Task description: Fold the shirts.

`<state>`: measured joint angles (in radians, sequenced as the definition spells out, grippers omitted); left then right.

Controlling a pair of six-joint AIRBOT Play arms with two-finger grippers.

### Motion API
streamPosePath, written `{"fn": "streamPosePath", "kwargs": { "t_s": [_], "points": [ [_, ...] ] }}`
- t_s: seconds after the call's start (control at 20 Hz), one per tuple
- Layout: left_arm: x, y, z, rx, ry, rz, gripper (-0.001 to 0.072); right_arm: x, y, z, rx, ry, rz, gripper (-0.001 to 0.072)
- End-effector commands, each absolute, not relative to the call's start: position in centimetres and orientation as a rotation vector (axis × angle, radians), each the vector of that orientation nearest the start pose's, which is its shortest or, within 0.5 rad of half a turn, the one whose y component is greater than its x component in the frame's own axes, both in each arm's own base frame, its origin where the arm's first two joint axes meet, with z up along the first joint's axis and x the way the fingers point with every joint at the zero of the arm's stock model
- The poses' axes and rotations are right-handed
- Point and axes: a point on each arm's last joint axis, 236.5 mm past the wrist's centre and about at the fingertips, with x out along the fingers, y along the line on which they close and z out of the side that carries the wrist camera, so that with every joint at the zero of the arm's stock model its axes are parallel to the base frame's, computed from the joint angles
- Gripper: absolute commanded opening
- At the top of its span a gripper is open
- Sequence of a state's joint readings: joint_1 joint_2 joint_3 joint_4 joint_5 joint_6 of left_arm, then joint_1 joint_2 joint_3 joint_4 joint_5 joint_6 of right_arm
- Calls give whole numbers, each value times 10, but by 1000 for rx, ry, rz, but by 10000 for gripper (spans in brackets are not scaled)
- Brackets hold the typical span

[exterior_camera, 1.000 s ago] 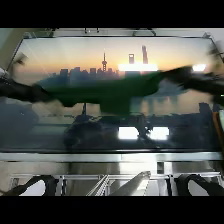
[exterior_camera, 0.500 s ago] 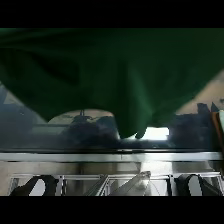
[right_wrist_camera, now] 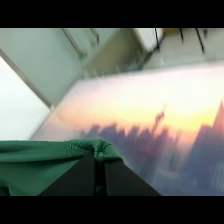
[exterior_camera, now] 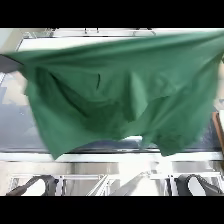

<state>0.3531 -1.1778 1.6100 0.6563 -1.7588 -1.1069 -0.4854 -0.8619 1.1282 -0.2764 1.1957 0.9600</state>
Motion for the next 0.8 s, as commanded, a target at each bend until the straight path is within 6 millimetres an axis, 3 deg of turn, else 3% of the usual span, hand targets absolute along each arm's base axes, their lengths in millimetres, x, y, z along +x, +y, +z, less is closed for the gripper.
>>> {"fn": "streamPosePath", "kwargs": {
  "t_s": [0.0, 0.15, 0.2, 0.25, 0.3, 0.35, 0.4, 0.5, 0.65, 0.75],
  "points": [
    [353, -76, 122, -409, 1247, -845, 26, 419, 54, 138, 619, 638, 476, 20],
    [400, -69, 17, -446, 1344, -753, 26, 470, 57, 33, 675, 760, 389, 20],
    [418, -65, -4, -458, 1334, -725, 28, 485, 58, 14, 702, 759, 387, 21],
    [437, -60, -20, -475, 1329, -695, 79, 497, 59, 7, 737, 749, 405, 112],
    [448, -54, -25, -475, 1328, -692, 332, 507, 59, 10, 765, 740, 433, 369],
    [457, -46, -24, -488, 1332, -692, 653, 510, 56, 21, 754, 732, 475, 401],
    [464, -37, -17, -522, 1341, -666, 715, 507, 50, 36, 734, 732, 515, 397],
    [461, -17, 0, -574, 1375, -646, 715, 485, 26, 49, 691, 810, 510, 395],
    [417, -14, 6, -654, 1489, -663, 713, 422, -28, 13, 529, 1073, 358, 394],
    [376, -15, -8, -668, 1579, -616, 713, 378, -53, -19, 487, 1239, 289, 395]
  ]
}}
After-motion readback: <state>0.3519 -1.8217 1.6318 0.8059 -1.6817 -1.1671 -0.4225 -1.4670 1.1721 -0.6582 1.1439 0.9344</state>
